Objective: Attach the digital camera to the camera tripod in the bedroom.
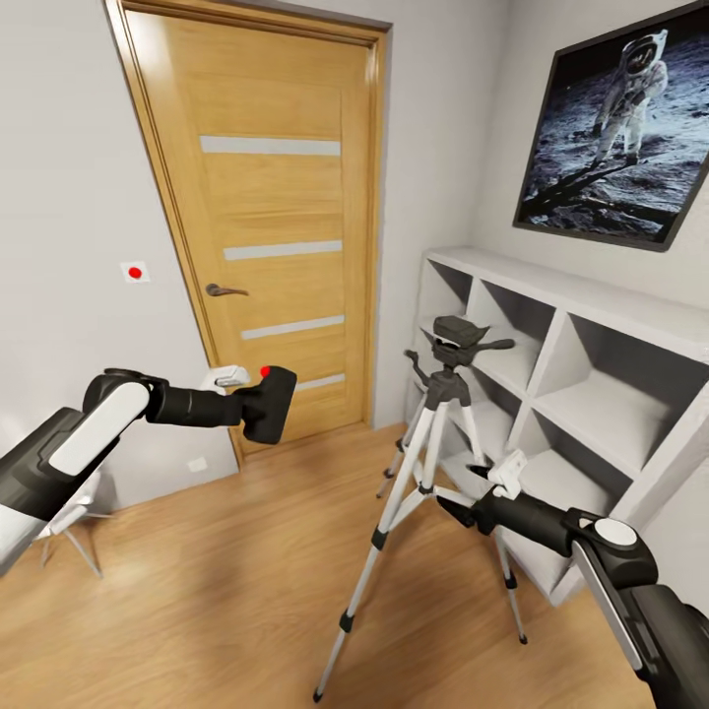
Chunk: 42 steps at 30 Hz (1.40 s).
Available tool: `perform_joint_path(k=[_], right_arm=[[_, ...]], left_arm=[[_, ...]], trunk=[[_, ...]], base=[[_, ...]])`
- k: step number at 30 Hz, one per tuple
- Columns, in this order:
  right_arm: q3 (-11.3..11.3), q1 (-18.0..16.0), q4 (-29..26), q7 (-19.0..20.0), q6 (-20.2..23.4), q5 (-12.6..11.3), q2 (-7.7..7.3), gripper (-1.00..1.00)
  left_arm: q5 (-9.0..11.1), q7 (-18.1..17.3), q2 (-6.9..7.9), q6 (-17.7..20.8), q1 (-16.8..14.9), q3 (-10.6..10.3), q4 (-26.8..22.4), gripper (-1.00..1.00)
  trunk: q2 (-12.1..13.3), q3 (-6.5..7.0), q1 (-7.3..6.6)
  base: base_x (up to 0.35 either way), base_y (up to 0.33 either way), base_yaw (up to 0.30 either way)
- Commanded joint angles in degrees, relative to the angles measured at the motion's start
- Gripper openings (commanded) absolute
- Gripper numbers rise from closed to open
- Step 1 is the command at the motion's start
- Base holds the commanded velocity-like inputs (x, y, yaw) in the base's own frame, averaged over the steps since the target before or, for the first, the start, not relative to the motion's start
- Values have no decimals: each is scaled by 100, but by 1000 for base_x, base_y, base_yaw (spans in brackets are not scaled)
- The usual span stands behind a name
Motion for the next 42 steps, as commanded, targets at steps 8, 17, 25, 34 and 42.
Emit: perform_joint_path(k=[8,17,25,34,42], right_arm=[[88,59,-38,15,30,80,104,100],[88,59,-38,15,30,101,129,100],[88,59,-38,15,30,101,129,100],[89,41,-38,5,32,95,130,100],[94,7,-24,-65,62,87,147,100]], left_arm=[[-40,22,-100,-39,71,25,-97,-100],[-90,3,-155,-39,367,25,-113,-100],[-90,3,-155,-39,394,25,-113,-100],[-75,-20,-121,-15,361,-1,-104,-100],[-53,-141,-86,9,371,-9,-54,-100]], trunk=[[-14,-13,4],[-14,-13,4],[-14,-13,4],[-14,-13,4],[-14,-13,4]], base=[[0,-201,0],[0,0,0],[0,0,0],[2,-2,0],[145,-142,0]])
